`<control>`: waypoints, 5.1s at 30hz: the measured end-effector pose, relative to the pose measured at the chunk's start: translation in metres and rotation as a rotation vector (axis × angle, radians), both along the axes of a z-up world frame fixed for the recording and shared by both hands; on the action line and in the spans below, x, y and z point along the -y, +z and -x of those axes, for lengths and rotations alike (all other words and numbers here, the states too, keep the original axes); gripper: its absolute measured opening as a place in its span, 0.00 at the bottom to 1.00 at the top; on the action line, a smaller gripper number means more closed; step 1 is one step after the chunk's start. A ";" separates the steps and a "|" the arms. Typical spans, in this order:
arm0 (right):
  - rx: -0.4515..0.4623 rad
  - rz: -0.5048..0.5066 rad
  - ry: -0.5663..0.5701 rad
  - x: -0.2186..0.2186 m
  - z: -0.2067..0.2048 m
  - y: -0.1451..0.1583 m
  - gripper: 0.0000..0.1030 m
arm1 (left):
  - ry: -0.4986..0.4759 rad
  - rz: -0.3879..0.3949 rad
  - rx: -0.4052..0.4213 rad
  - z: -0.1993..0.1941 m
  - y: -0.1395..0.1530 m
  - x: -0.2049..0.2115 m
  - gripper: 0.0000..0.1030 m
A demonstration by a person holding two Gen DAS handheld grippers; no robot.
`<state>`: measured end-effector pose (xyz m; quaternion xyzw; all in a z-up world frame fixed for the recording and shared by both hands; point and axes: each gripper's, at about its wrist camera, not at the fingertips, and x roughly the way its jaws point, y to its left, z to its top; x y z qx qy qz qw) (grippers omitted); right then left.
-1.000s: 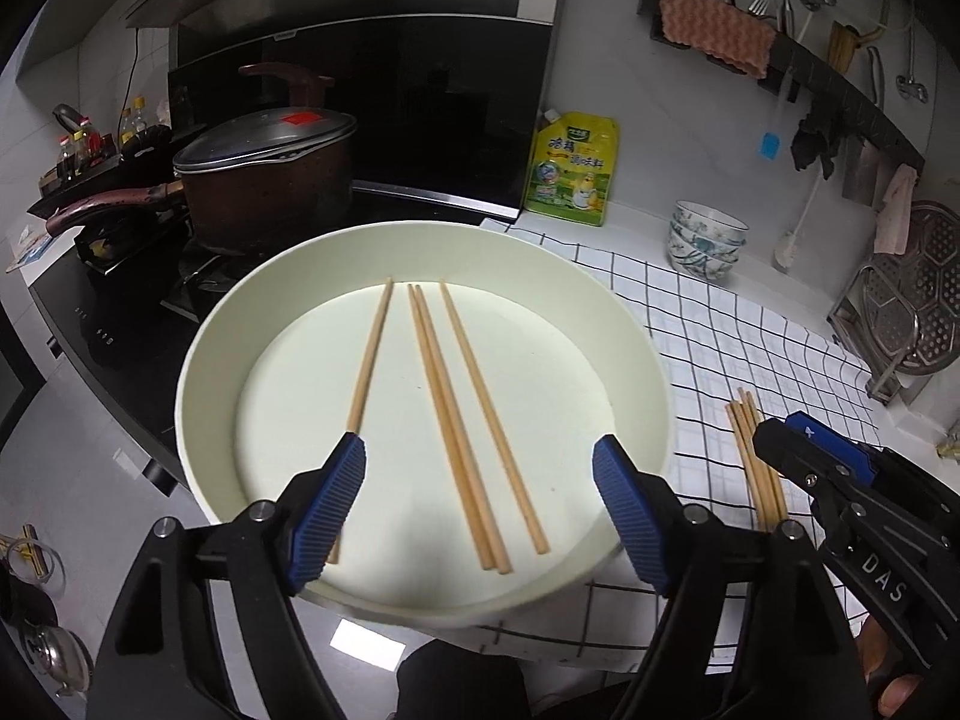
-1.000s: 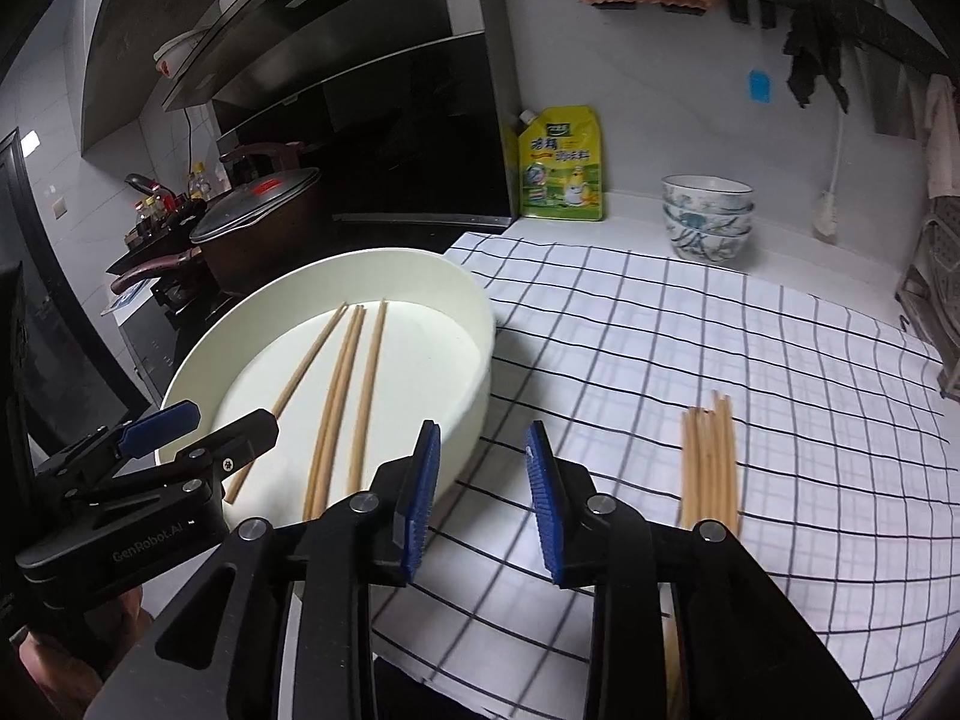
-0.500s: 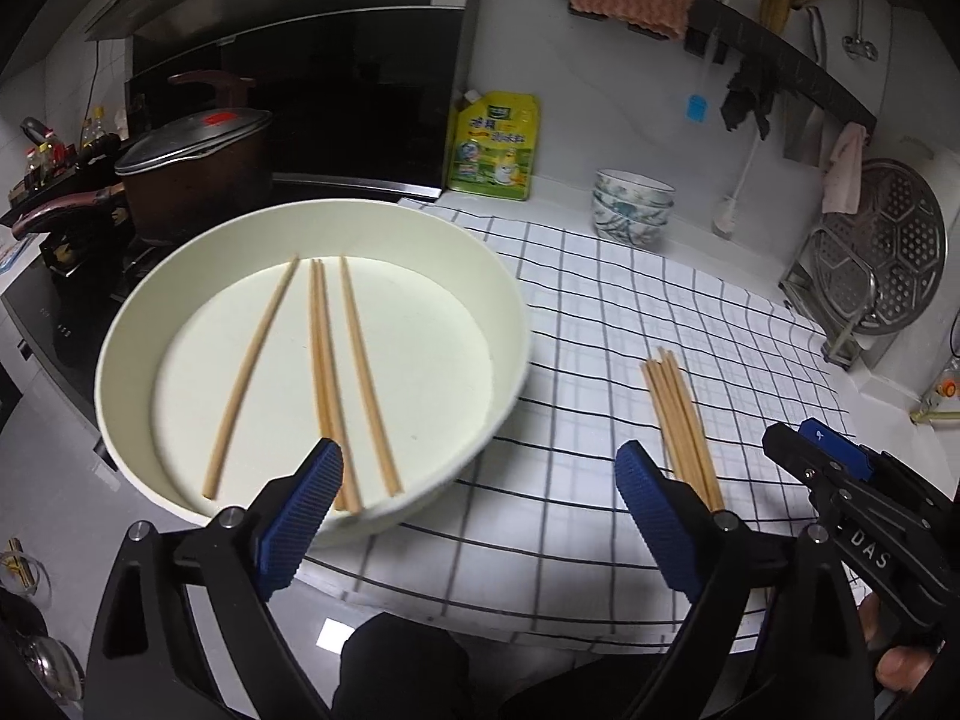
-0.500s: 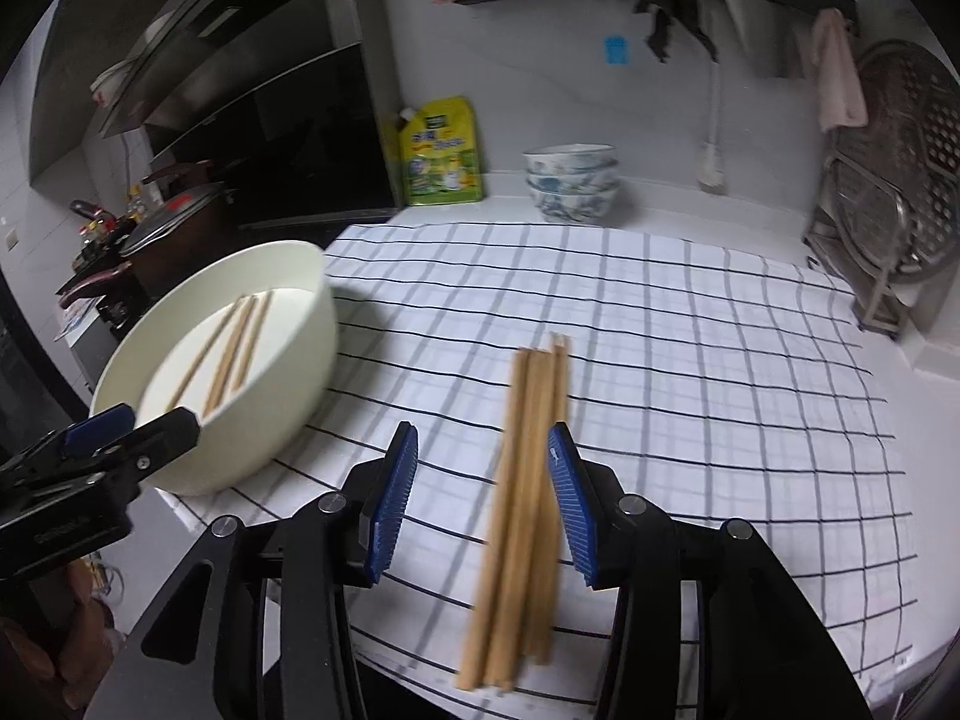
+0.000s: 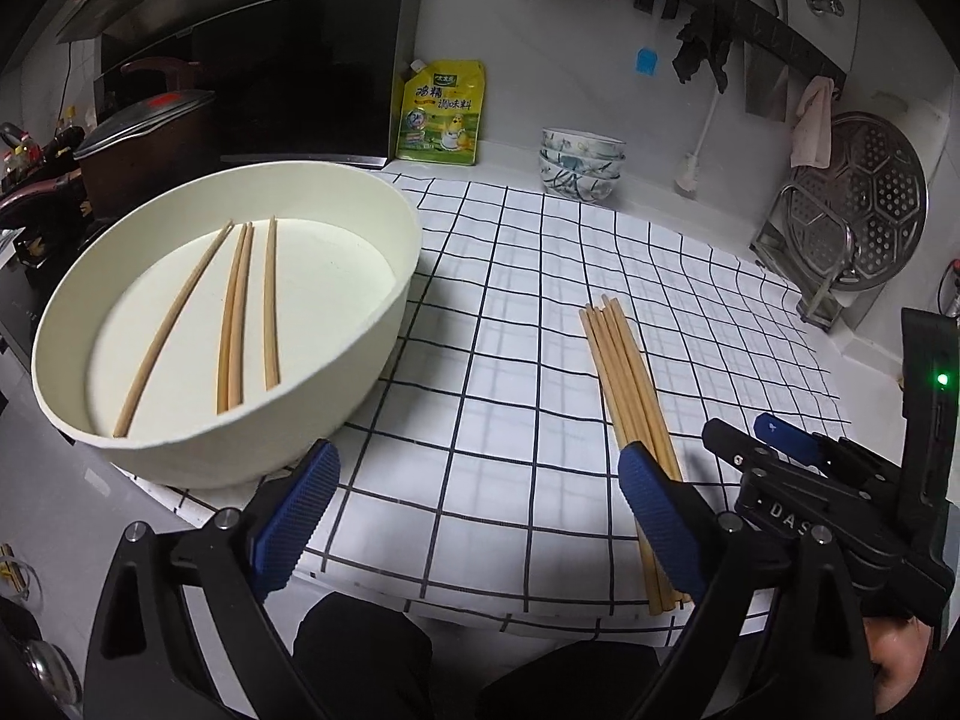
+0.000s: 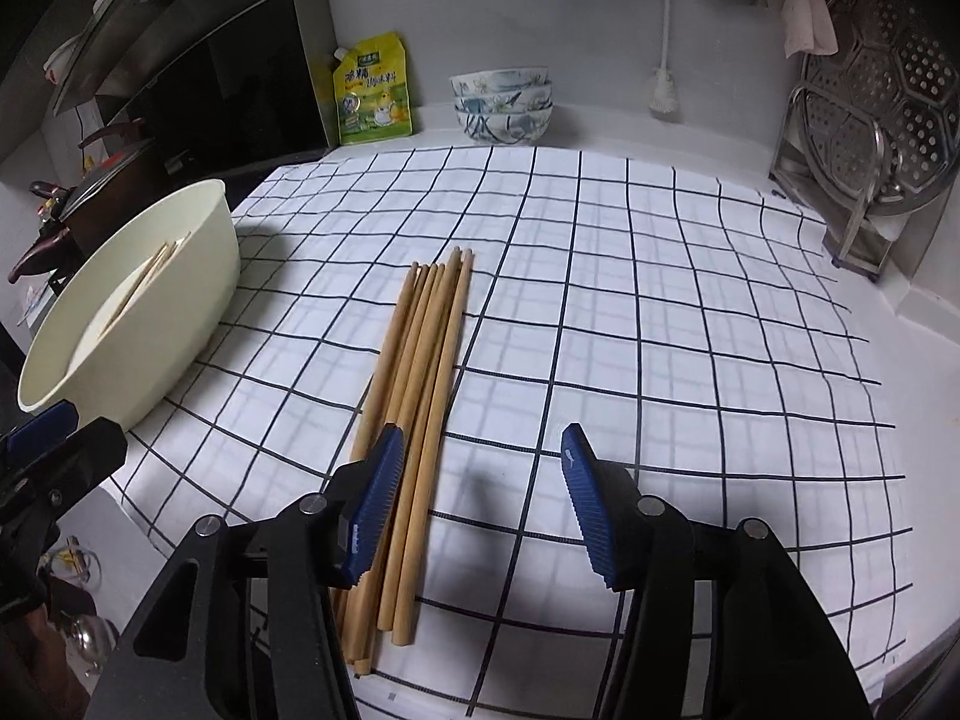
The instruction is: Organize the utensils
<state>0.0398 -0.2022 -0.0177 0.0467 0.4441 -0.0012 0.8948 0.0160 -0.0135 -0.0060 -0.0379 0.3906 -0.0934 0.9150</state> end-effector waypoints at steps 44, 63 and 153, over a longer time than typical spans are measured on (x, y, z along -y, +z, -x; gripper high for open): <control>-0.066 -0.002 -0.022 0.054 -0.011 -0.032 0.52 | -0.024 -0.085 -0.084 -0.027 -0.051 0.069 0.90; -0.057 -0.038 -0.010 0.056 -0.009 -0.030 0.52 | 0.006 -0.106 -0.076 -0.034 -0.062 0.063 0.93; 0.160 -0.254 0.328 -0.167 -0.086 0.072 0.06 | 0.169 0.064 0.132 -0.070 0.047 -0.155 0.07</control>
